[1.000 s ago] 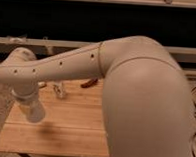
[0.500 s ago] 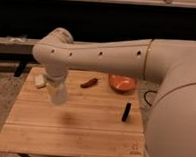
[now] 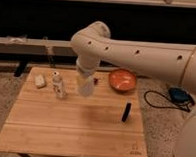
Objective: Place the ceramic cup over the eraser
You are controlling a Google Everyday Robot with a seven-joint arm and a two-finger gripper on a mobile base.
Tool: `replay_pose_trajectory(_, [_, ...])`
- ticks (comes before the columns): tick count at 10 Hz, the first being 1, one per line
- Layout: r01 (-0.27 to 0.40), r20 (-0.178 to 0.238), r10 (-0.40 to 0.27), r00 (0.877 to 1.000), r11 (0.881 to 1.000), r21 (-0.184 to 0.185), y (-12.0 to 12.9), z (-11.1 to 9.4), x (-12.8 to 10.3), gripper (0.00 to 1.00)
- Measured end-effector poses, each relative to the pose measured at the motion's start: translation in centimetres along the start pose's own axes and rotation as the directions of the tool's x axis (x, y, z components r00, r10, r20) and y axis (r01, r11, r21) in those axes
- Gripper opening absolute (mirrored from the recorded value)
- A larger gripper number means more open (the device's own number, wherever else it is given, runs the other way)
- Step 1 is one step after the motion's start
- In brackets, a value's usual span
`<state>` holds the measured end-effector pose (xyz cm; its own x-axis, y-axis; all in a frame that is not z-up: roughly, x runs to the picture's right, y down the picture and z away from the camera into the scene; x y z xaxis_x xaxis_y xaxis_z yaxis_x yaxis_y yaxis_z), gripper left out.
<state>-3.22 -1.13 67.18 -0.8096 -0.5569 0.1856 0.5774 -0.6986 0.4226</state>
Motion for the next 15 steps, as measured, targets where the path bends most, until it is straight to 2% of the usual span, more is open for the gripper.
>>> replay_pose_trajectory(2, [-0.075,0.031,0.076,0.997,0.997,-0.024,2.6,0.6,-3.4,0.00])
replay_pose_trajectory(6, [-0.151,0.080,0.157,0.984,0.986,-0.074,6.2,1.2,-7.5,0.00])
replay_pose_trajectory(7, [-0.171,0.100,0.179,0.979,0.982,-0.086,7.1,1.1,-9.1,0.00])
replay_pose_trajectory(10, [-0.217,0.127,0.229,0.965,0.971,-0.100,8.1,1.3,-12.3,0.00])
replay_pose_trajectory(15, [-0.287,0.151,0.298,0.942,0.953,-0.094,8.7,2.4,-16.9,0.00])
